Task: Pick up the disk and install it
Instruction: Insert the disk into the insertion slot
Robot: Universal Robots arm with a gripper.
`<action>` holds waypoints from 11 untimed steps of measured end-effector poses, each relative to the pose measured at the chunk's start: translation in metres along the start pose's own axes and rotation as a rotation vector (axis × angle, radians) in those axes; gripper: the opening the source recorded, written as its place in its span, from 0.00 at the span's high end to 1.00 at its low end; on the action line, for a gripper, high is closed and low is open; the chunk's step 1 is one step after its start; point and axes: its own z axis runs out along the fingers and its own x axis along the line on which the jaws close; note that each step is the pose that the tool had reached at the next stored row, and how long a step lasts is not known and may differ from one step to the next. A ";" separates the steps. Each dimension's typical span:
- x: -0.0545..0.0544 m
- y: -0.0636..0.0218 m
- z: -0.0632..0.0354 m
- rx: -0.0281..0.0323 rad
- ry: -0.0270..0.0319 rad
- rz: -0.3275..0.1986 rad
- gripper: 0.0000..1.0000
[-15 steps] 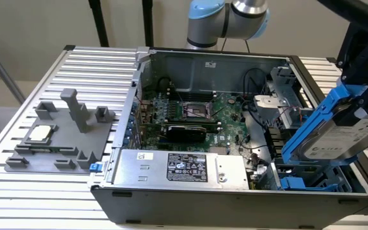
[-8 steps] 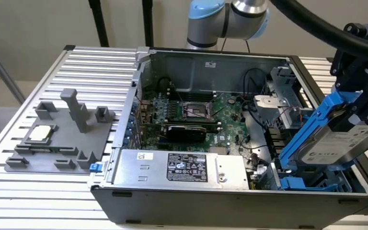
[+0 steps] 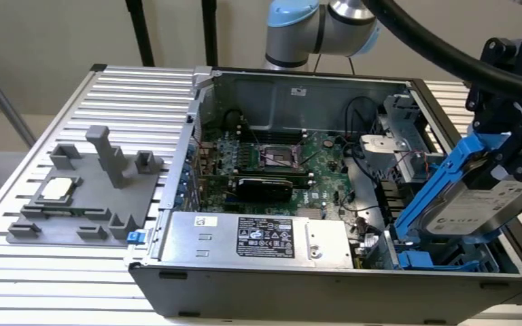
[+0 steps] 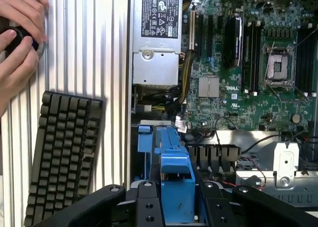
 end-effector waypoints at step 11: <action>0.001 -0.0032 0.0085 -0.0052 -0.0002 0.000 1.00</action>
